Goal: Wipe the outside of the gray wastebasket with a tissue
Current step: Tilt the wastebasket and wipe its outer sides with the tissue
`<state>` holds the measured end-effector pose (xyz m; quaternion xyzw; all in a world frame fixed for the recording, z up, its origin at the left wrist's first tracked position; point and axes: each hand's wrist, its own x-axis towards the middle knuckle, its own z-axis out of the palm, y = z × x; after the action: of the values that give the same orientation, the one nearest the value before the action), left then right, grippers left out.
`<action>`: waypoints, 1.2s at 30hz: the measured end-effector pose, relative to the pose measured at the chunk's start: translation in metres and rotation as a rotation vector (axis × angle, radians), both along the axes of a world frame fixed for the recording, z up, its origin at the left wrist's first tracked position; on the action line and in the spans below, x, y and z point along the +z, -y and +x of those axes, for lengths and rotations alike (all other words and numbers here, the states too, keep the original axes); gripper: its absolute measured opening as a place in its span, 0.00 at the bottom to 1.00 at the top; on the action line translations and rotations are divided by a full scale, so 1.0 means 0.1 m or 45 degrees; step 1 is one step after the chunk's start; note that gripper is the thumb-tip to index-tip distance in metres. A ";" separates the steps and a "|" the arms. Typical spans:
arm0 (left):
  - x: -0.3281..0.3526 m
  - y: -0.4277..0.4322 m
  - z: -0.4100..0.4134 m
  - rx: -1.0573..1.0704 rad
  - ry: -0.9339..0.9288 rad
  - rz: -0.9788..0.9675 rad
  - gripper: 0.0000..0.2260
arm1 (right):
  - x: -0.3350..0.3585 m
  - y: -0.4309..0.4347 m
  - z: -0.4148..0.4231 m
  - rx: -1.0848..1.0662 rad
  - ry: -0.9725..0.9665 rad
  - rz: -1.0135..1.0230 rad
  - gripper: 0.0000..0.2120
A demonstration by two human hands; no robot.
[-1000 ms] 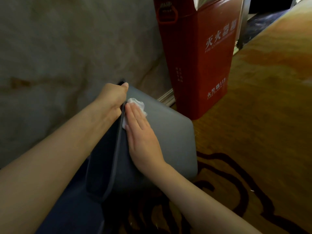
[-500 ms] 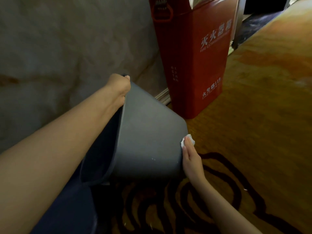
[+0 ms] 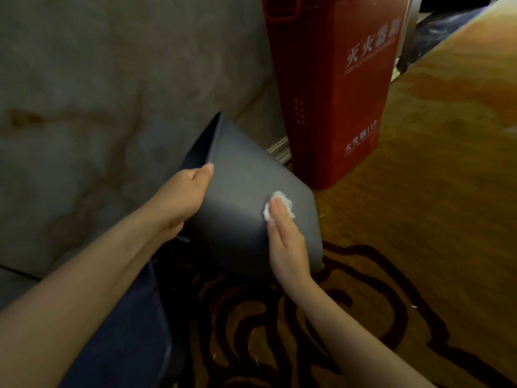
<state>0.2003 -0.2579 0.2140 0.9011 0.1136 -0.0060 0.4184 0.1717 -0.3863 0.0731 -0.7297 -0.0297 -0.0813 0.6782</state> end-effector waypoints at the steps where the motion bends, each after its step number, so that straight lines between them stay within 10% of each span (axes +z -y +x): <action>1: 0.00 -0.01 0.02 -0.010 0.006 -0.001 0.19 | 0.13 -0.10 -0.05 0.037 0.114 -0.034 0.20; 9: 0.02 -0.02 0.06 0.028 -0.018 -0.062 0.21 | 0.47 -0.54 -0.21 0.029 0.610 -0.439 0.23; 18: -0.02 0.02 0.09 -0.037 -0.039 -0.061 0.22 | -0.71 0.43 -0.08 -0.181 -0.183 -0.235 0.20; 29: 0.08 -0.41 -0.52 -0.722 -0.101 0.291 0.10 | -0.80 0.48 -0.02 -0.182 -0.235 -0.201 0.20; 36: -0.04 -0.28 -0.40 -0.584 0.221 0.216 0.10 | -0.39 0.29 0.06 -0.249 -0.123 -0.119 0.18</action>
<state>0.1599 -0.2302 0.2104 0.9324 -0.1298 -0.0138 0.3372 0.1775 -0.4155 0.0345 -0.7631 0.0707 -0.1105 0.6328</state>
